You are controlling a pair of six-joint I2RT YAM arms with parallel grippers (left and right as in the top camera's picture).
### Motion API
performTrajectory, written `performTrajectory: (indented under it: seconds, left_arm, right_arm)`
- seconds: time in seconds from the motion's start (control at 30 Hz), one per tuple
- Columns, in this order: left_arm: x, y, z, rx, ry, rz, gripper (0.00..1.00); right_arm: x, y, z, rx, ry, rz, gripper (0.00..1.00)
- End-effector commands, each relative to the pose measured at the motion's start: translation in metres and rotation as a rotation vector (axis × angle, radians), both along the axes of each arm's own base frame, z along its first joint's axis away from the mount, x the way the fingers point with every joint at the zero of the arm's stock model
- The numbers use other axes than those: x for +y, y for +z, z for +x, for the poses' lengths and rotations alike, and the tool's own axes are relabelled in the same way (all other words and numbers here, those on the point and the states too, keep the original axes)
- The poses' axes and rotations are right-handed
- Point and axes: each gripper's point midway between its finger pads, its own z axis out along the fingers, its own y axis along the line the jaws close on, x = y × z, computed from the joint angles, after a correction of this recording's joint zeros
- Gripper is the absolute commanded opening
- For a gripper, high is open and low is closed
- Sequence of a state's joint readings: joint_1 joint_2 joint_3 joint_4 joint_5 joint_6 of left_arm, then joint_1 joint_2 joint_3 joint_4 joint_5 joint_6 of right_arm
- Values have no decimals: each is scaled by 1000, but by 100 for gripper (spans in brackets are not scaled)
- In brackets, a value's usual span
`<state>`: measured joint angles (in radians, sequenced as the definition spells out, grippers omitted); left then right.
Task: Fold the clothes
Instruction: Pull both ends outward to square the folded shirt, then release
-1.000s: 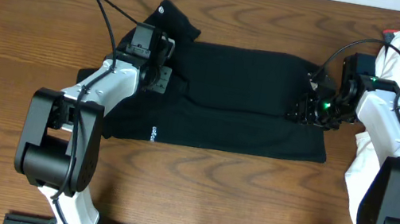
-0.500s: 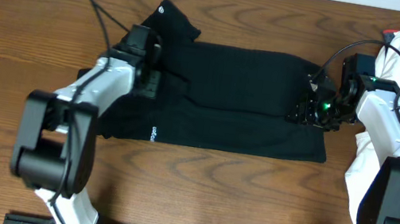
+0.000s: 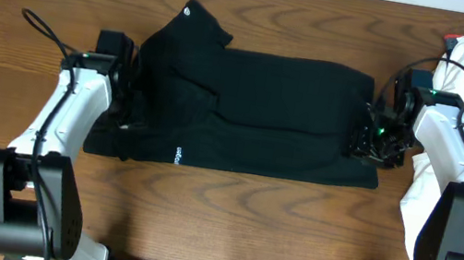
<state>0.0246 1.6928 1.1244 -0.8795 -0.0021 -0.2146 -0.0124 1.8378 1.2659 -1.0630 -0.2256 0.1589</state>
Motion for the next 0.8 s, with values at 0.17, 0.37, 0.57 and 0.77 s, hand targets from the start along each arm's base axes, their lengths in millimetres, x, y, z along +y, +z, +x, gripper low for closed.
performTrajectory:
  seconds: [0.17, 0.37, 0.57, 0.77]
  left_arm:
    - [9, -43, -29, 99, 27, 50, 46]
    - [50, -38, -30, 92, 86, 220, 6]
    - [66, -39, -31, 84, 156, 210, 6]
    - [68, -39, -32, 85, 162, 210, 6]
  right_arm:
    - [-7, -10, -19, 66, -44, -59, 52]
    - [18, -31, -15, 0, -43, 86, 40]
    - [53, -53, -16, -96, 17, 257, 25]
    - [24, -75, -36, -25, -41, 54, 6]
